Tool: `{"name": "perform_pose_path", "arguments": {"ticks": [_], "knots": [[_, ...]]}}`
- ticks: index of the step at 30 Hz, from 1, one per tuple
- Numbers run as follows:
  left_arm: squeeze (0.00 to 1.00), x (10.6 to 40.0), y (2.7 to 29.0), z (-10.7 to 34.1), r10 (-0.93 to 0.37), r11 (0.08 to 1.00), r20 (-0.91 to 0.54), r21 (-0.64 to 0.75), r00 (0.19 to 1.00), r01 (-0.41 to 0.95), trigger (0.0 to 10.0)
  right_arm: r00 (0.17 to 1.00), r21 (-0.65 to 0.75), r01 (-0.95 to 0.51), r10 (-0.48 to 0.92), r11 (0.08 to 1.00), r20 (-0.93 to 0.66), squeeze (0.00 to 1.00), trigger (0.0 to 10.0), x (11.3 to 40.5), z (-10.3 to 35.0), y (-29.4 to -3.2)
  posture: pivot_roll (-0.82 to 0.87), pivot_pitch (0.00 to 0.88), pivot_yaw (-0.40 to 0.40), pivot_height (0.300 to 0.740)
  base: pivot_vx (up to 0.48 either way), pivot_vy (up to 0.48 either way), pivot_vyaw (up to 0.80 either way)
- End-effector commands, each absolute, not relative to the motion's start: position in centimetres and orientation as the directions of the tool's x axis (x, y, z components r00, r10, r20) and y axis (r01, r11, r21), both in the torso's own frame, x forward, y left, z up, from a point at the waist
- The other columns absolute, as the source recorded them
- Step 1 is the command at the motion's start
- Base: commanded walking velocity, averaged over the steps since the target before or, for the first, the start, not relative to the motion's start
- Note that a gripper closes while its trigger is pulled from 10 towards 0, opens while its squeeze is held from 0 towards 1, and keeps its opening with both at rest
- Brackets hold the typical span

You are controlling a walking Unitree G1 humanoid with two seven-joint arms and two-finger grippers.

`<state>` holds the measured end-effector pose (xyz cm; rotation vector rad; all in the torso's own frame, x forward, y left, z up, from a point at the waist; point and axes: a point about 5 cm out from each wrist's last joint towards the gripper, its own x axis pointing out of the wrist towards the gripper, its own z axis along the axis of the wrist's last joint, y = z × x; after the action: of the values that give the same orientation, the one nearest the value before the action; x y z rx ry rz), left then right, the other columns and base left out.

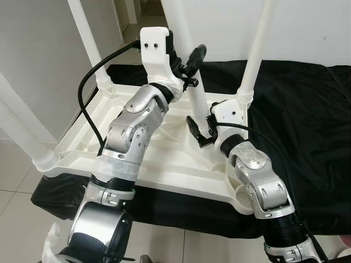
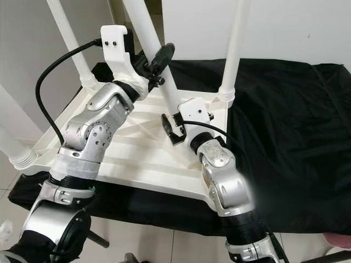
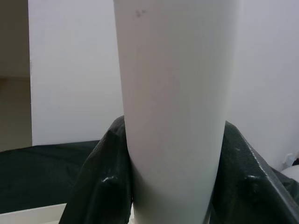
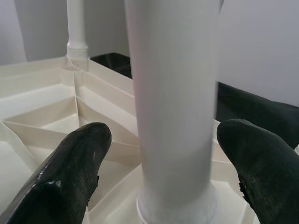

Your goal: Building children table

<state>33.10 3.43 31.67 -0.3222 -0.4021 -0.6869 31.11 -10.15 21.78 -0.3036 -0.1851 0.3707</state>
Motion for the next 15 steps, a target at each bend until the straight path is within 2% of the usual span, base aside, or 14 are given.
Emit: {"name": "perform_pose_path", "arguments": {"ticks": [1,15], "knots": [[0.00,32.6,3.3,31.9,-0.542,0.732,0.480,-0.133,0.689,0.668,10.0,0.912,-0.341,-0.334,0.392,0.879,0.119,0.00,10.0,31.2,21.8,-9.5,-0.10,0.020,0.080,0.740,0.000,0.000,0.00],[0.00,31.7,2.2,32.0,-0.566,0.705,0.484,-0.135,0.667,0.697,10.0,0.928,-0.381,-0.289,0.355,0.878,0.115,0.00,10.0,32.2,21.8,-9.1,-0.09,0.016,0.087,0.740,0.000,0.000,0.00]]}}
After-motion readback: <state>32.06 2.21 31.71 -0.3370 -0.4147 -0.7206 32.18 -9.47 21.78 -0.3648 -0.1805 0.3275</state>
